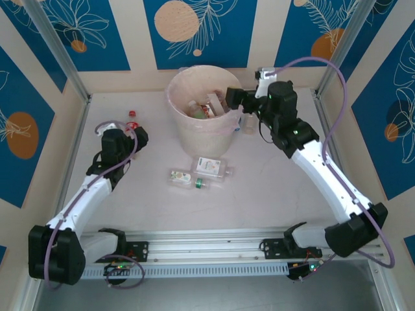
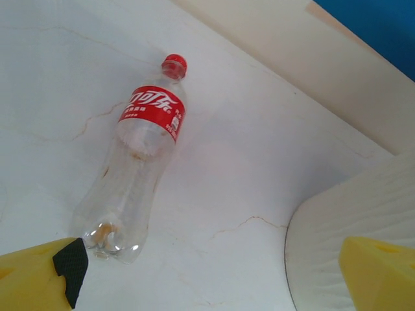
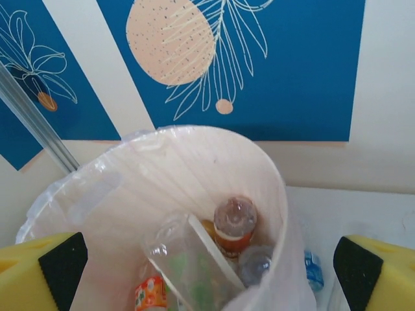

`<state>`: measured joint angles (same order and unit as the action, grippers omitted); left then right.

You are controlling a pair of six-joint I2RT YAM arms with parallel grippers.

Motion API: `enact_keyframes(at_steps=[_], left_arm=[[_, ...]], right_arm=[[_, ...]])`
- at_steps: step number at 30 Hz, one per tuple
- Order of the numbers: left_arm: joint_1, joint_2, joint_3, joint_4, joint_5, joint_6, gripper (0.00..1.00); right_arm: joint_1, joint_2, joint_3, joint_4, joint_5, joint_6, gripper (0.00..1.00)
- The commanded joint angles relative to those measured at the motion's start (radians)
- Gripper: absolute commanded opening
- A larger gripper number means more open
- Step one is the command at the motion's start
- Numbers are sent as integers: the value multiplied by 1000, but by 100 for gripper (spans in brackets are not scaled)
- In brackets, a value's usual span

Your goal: Put the plastic bottles in the bin

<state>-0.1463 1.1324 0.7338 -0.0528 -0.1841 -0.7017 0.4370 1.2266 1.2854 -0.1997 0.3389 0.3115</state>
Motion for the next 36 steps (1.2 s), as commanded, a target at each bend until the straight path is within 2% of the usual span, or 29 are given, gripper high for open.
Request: enact_keyframes(at_steps=[1, 3, 8, 13, 15, 20, 24, 28, 31, 36], left_arm=[[23, 27, 26, -52, -4, -74, 100], [32, 45, 35, -47, 27, -38, 100], [42, 124, 113, -114, 49, 201, 100], [54, 232, 226, -224, -94, 346, 100], [79, 294, 287, -250, -72, 387, 100], [146, 531, 532, -408, 11, 422, 100], [153, 702, 706, -476, 81, 468, 100], [157, 841, 866, -549, 96, 506, 100], [157, 916, 933, -590, 109, 520, 99], [157, 988, 941, -576, 141, 527, 95]], right_arm=[[-31, -79, -92, 9, 46, 55, 100], [-56, -120, -152, -9, 50, 80, 99], [-118, -204, -274, -66, 52, 133, 100], [-170, -261, -350, -78, 41, 177, 100], [-180, -269, -361, -76, 36, 179, 100], [-195, -273, -362, -85, 30, 175, 100], [-203, -277, -367, -97, 32, 175, 100], [-209, -288, -375, -116, 34, 180, 100], [-212, -297, -377, -124, 39, 185, 100], [-215, -302, -380, -124, 42, 184, 100]])
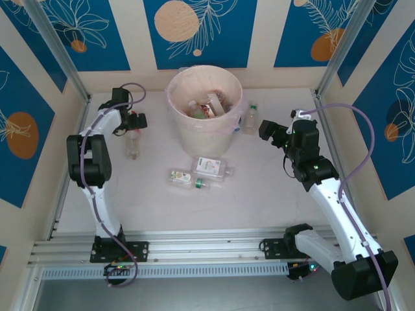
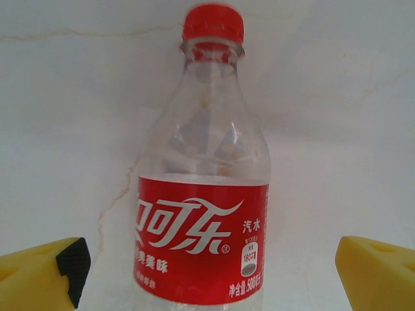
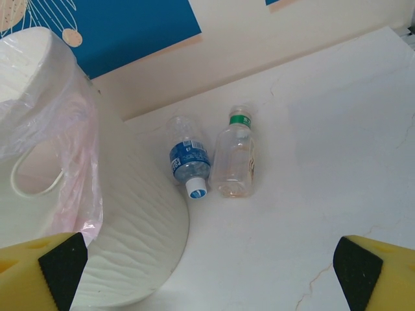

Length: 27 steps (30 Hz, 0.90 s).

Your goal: Put the plastic bottles in the bin

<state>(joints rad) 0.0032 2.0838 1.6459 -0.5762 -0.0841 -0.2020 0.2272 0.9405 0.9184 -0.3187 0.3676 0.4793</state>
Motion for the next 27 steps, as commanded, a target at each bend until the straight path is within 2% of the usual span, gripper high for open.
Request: enact_keyframes(at_steps=[1, 7, 13, 22, 27], left_arm=[[7, 51, 31, -52, 47, 28, 94], [7, 104, 56, -40, 98, 32, 85], [8, 130, 92, -51, 116, 32, 68], [7, -55, -67, 77, 148, 15, 56], [-22, -200, -126, 109, 96, -8, 53]], right_arm=[[-7, -16, -13, -4, 12, 16, 99], [-10, -15, -16, -7, 12, 16, 100], [-13, -11, -19, -5, 8, 23, 100], [-14, -11, -13, -8, 5, 24, 100], [-17, -12, 1, -14, 4, 25, 100]])
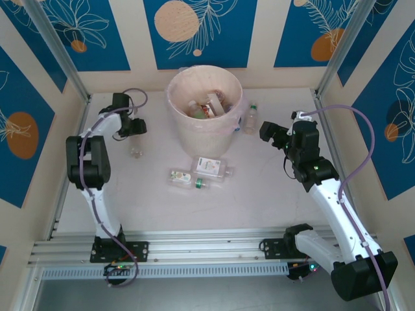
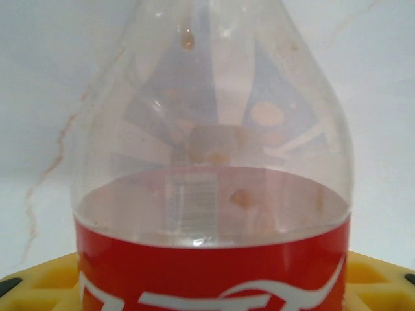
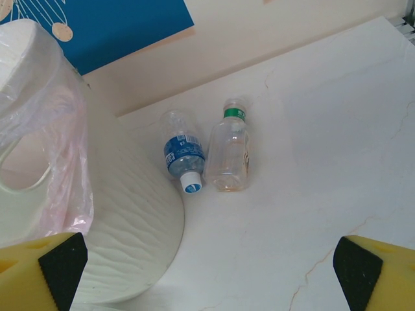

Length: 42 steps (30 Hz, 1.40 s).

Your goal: Put the plastic bottles in the bin

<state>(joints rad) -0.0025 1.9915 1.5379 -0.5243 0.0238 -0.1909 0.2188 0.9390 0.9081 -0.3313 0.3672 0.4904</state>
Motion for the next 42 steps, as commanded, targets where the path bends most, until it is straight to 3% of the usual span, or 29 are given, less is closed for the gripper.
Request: enact_keyframes(at_steps=[1, 8, 19, 27, 34, 42], left_arm=[[-23, -144, -37, 82, 0, -27, 52], [-58, -381, -179, 292, 59, -141, 45], [-84, -628, -217, 392, 88, -215, 43], [-115, -799, -312, 647, -38, -269, 39], [-174, -788, -291, 853, 101, -410, 39], [-374, -639, -139, 873, 156, -316, 41]], right_arm=[[-7, -11, 20, -6, 4, 12, 100], [-11, -25, 38, -8, 4, 12, 100], [-16, -55, 5, -18, 24, 2, 99], [-21, -56, -3, -8, 9, 10, 99], [-21, -56, -9, 1, 0, 19, 100], [-22, -56, -17, 0, -11, 33, 99]])
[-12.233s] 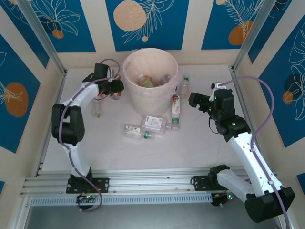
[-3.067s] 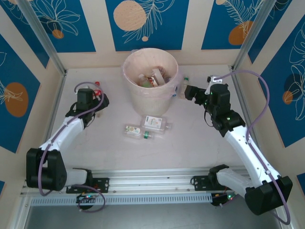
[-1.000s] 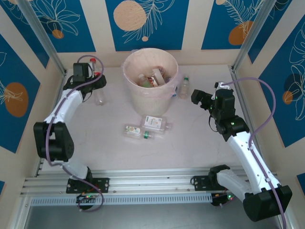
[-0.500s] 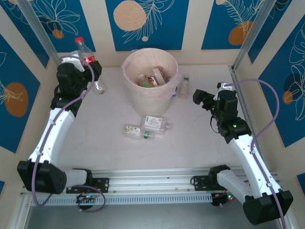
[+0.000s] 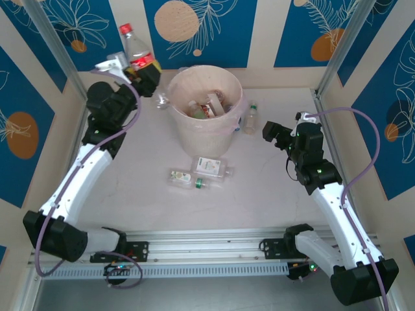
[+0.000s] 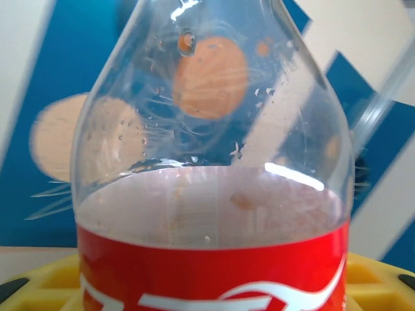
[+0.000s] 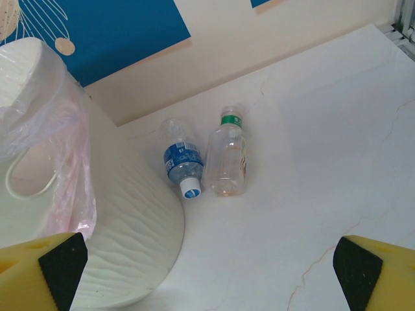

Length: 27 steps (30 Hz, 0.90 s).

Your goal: Put the plastic bottles in the bin

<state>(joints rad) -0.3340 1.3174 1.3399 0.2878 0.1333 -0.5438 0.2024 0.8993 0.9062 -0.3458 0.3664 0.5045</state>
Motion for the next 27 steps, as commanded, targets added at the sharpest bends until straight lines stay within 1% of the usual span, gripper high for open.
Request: enact_keyframes(at_steps=[1, 6, 13, 17, 20, 22, 25, 27], left_arm=[[-56, 57, 74, 62, 48, 44, 41], [-110, 146, 125, 50, 29, 81, 41], [-166, 214, 113, 25, -90, 188, 41], [-183, 250, 126, -15, -125, 231, 46], [-194, 259, 115, -37, -150, 228, 49], [-203, 261, 102, -58, -174, 207, 52], [-210, 263, 90, -109, -215, 164, 62], [-214, 255, 86, -140, -248, 138, 73]], right_arm=[[-6, -16, -13, 13, -10, 18, 100], [-6, -20, -8, 1, -11, 16, 99], [-6, -32, -12, -12, -2, 10, 100], [-9, -32, -11, -10, -7, 13, 100], [-7, -32, -13, -9, -9, 17, 100], [-8, -31, -13, -9, -8, 18, 100], [-8, -30, -16, -7, -7, 20, 100], [-8, -27, -16, -5, -12, 20, 100]])
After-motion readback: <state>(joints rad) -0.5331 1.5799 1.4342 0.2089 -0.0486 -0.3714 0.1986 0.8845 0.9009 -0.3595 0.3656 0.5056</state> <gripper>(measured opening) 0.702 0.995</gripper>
